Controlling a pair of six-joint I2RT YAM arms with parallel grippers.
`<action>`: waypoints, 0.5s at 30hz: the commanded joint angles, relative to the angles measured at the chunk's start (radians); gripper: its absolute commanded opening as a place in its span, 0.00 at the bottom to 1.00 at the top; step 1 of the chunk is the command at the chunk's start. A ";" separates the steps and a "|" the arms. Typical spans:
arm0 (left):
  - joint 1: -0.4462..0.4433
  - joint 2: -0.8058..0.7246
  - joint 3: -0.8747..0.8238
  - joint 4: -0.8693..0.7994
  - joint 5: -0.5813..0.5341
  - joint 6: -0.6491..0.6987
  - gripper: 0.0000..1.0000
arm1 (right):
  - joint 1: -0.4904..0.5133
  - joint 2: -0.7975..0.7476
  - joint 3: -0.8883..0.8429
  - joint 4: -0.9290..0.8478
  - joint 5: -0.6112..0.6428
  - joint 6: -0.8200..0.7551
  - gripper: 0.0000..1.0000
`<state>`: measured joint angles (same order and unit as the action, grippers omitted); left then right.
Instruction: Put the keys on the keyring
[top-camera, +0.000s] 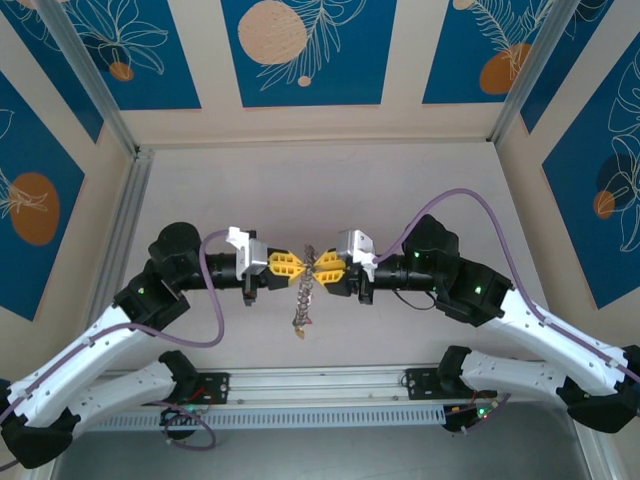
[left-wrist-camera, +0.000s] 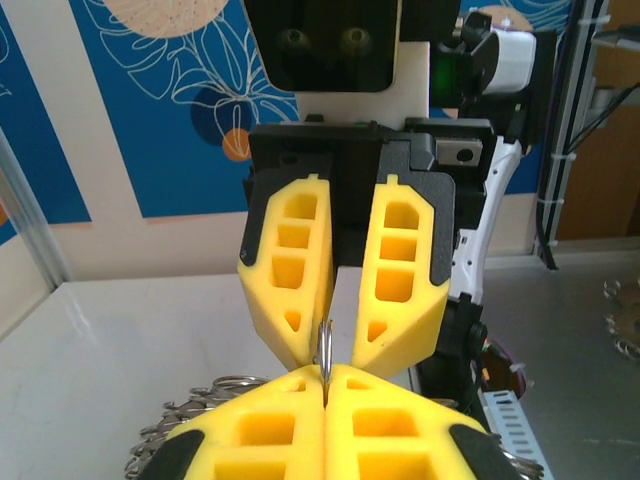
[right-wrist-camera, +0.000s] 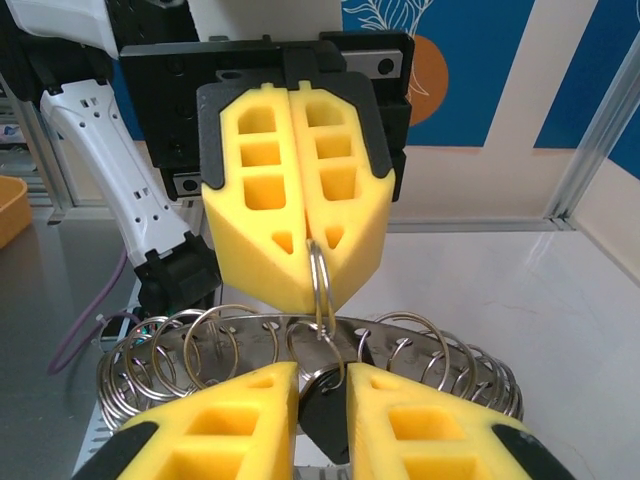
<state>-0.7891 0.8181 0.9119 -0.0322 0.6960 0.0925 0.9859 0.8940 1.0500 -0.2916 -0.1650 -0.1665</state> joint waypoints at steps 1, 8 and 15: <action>0.021 -0.021 -0.028 0.230 0.085 -0.099 0.00 | 0.004 -0.025 -0.020 0.036 -0.021 0.015 0.19; 0.047 0.006 -0.149 0.595 0.111 -0.301 0.00 | 0.005 -0.028 -0.035 0.063 -0.071 0.016 0.11; 0.057 0.043 -0.175 0.762 0.114 -0.394 0.00 | 0.006 -0.016 -0.038 0.062 -0.075 0.015 0.06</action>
<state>-0.7483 0.8566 0.7261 0.5262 0.8234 -0.2306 0.9813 0.8734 1.0309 -0.2211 -0.1844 -0.1520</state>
